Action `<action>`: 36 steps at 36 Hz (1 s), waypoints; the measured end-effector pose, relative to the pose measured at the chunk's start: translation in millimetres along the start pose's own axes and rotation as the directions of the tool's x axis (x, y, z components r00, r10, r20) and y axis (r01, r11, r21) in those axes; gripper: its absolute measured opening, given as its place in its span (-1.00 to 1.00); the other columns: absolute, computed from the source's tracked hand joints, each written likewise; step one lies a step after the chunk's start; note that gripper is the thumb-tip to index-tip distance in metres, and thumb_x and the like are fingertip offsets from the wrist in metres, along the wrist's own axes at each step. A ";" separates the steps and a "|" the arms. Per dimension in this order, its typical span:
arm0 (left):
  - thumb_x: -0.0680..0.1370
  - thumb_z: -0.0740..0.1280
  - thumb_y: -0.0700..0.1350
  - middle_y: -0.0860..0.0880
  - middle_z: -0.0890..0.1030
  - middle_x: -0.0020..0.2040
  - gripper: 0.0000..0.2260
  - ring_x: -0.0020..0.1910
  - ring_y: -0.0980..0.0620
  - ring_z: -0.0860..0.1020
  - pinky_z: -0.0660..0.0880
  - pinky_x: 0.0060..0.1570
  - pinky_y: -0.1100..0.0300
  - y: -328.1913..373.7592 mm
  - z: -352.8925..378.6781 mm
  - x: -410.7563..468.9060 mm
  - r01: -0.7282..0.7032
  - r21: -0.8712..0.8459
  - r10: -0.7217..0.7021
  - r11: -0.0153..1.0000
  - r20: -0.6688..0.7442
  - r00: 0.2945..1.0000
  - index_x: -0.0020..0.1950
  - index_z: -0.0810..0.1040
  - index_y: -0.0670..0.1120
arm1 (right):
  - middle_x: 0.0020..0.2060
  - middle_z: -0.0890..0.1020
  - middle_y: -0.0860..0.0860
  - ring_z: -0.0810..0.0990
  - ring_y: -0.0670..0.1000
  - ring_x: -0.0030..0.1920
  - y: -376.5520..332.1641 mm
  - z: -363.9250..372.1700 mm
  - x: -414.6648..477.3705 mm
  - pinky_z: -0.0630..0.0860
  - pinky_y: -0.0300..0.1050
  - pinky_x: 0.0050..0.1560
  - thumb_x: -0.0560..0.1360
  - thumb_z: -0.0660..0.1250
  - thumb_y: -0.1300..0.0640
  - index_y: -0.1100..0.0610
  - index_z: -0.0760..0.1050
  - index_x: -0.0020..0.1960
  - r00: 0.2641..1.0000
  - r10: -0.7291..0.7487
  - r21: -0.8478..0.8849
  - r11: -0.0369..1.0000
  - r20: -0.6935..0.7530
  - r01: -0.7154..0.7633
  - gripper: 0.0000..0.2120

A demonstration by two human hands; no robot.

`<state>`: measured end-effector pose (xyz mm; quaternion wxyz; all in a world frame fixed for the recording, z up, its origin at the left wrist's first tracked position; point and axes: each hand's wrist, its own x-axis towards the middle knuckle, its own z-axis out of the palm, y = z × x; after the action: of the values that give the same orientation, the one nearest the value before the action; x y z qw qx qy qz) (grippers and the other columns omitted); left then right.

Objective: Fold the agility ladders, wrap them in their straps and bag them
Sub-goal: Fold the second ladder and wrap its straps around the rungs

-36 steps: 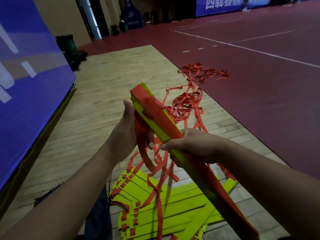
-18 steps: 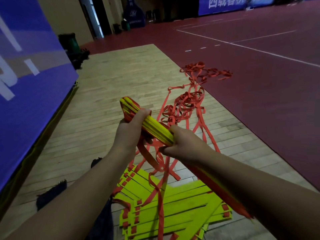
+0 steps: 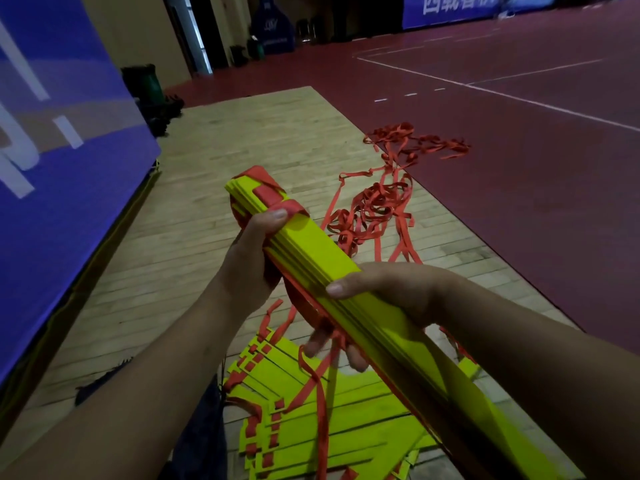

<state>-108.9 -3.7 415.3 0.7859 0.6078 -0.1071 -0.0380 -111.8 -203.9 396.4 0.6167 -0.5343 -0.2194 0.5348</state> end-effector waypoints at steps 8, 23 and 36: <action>0.28 0.50 0.33 -0.23 0.68 -0.02 -0.42 0.00 -0.30 0.65 0.58 0.04 -0.24 15.3 -20.5 7.5 0.008 0.327 -0.052 0.945 0.125 0.991 0.08 0.61 -0.07 | -0.33 0.49 0.15 0.46 0.08 -0.35 -4.5 5.2 -3.2 0.44 -0.10 -0.29 0.53 0.33 0.08 0.17 0.50 -0.09 0.967 -0.132 -0.092 0.989 -0.216 0.114 -0.85; 0.48 0.42 0.21 -0.11 0.49 -0.45 -0.58 -0.51 -0.02 0.44 0.38 -0.37 0.17 -11.9 4.7 -2.8 0.257 0.289 -0.159 0.922 -0.321 0.934 -0.34 0.54 -0.13 | -0.06 0.56 0.06 0.58 0.06 -0.15 17.3 23.3 37.3 0.51 -0.03 -0.23 0.64 0.29 0.01 0.13 0.26 0.30 0.596 -0.503 -0.780 0.410 -0.626 -0.473 -0.65; 0.31 0.35 0.15 0.12 0.59 -0.35 -0.83 -0.27 0.08 0.60 0.52 -0.18 0.11 6.4 -11.2 -8.9 -0.140 0.332 0.167 0.933 -0.054 0.985 -0.22 0.62 0.11 | 0.04 0.70 0.08 0.69 0.09 0.07 -1.7 8.2 13.3 0.59 0.14 0.21 0.52 0.25 -0.28 0.10 0.60 0.20 0.722 -0.379 -0.481 0.874 -0.579 0.074 -0.49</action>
<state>-115.5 10.3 417.7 0.6787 0.7203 -0.1269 0.0665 -113.5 -188.3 396.6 0.5841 -0.7765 -0.1648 0.1695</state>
